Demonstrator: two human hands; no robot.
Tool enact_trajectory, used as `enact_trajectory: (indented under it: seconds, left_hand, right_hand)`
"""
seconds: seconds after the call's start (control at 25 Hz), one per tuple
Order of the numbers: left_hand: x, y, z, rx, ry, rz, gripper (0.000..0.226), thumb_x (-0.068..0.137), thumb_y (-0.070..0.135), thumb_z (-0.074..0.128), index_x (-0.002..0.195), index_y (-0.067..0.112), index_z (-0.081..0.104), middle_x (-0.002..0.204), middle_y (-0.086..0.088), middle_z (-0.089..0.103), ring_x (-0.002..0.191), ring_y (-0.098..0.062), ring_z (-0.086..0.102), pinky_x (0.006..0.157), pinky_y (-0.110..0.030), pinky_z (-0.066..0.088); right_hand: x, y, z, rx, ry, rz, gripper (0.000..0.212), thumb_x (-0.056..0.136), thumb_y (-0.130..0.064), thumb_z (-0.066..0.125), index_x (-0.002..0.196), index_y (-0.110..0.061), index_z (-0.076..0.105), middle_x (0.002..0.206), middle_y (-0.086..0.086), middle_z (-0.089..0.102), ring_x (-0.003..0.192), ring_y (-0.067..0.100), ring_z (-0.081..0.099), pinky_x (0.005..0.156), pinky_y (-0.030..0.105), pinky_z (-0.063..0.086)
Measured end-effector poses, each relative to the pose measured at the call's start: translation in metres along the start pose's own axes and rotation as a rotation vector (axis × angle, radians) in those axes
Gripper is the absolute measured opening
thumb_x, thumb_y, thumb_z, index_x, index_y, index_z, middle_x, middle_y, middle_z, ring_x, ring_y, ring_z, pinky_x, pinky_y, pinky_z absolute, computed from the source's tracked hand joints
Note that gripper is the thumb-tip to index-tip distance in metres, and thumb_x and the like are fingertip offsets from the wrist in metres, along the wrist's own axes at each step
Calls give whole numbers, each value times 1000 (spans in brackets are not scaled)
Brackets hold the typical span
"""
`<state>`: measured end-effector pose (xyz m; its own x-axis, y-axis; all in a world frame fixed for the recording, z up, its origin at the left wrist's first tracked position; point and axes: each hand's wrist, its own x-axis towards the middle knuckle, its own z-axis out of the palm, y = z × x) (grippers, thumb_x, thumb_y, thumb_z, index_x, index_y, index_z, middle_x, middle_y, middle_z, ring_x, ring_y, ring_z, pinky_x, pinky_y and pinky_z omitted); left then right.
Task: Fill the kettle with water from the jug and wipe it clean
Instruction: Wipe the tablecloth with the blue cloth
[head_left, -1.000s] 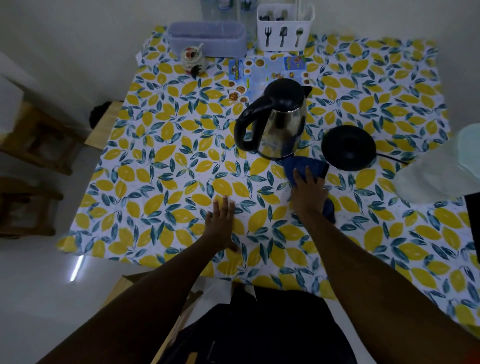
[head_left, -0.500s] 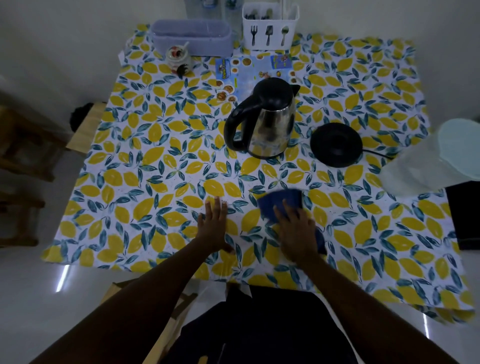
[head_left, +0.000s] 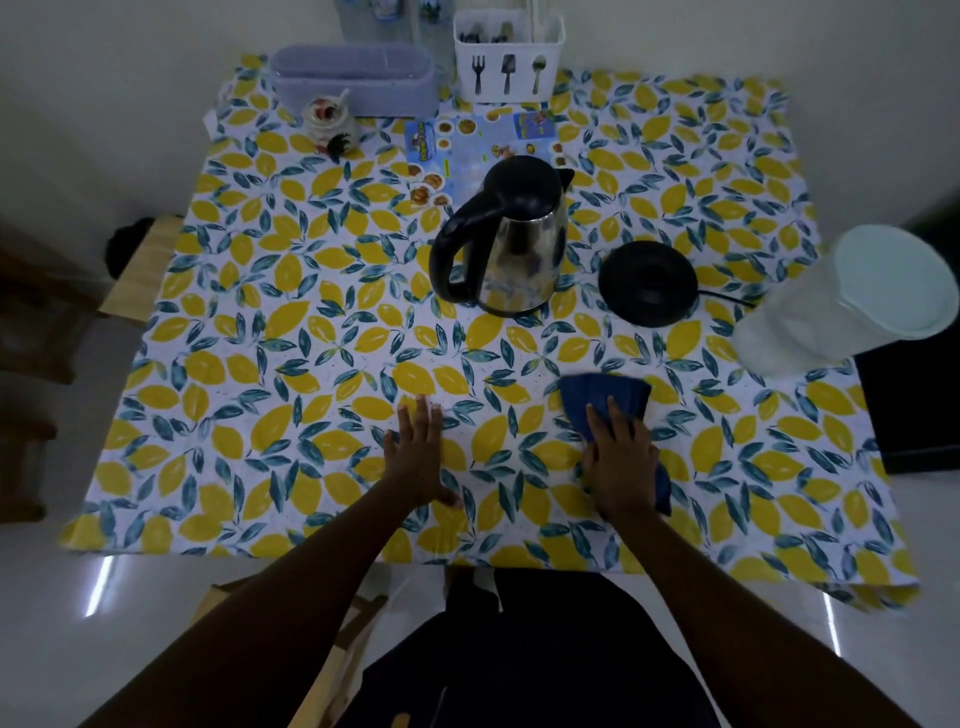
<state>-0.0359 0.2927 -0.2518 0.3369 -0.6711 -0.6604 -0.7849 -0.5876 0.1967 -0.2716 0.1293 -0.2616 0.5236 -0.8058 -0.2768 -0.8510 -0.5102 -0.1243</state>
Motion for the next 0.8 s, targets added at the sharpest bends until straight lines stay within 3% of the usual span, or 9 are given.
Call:
enact_trajectory:
  seconds: [0.28, 0.4, 0.56, 0.68, 0.8]
  left_hand:
    - [1, 28, 0, 92, -42, -33, 132, 70, 53, 77, 148, 4, -18, 155, -25, -28, 144, -47, -18, 118, -59, 8]
    - [1, 50, -1, 75, -22, 64, 107, 84, 55, 61, 151, 10, -11, 158, -18, -25, 146, -41, -17, 119, -56, 5]
    - [3, 98, 8, 15, 21, 208, 90, 93, 46, 52, 152, 16, -9, 160, -8, -22, 147, -34, -20, 119, -55, 3]
    - [9, 144, 21, 18, 45, 279, 87, 94, 45, 51, 152, 19, -8, 161, -3, -20, 147, -29, -20, 121, -51, 1]
    - [18, 172, 31, 64, 74, 361, 82, 96, 43, 47, 152, 21, -8, 162, -2, -17, 148, -28, -17, 121, -47, 0]
  right_hand:
    - [-53, 43, 3, -75, -18, -48, 56, 84, -15, 66, 138, -17, 49, 149, 14, 44, 118, 44, 50, 84, 56, 51]
    - [-37, 71, -10, -103, -47, 6, 56, 94, -20, 51, 147, -19, 33, 158, 10, 28, 132, 40, 36, 98, 54, 43]
    - [-25, 127, -22, -30, 71, 140, 62, 92, -33, 55, 148, -22, 31, 159, 9, 25, 137, 39, 33, 100, 57, 40]
    - [-24, 151, -16, -25, 4, 84, 70, 94, -55, 37, 152, -28, 8, 163, 5, 3, 149, 31, 5, 112, 56, 23]
    - [-22, 155, -11, 2, 28, 68, 73, 90, -63, 21, 152, -27, 9, 162, 6, 3, 149, 31, 4, 113, 58, 20]
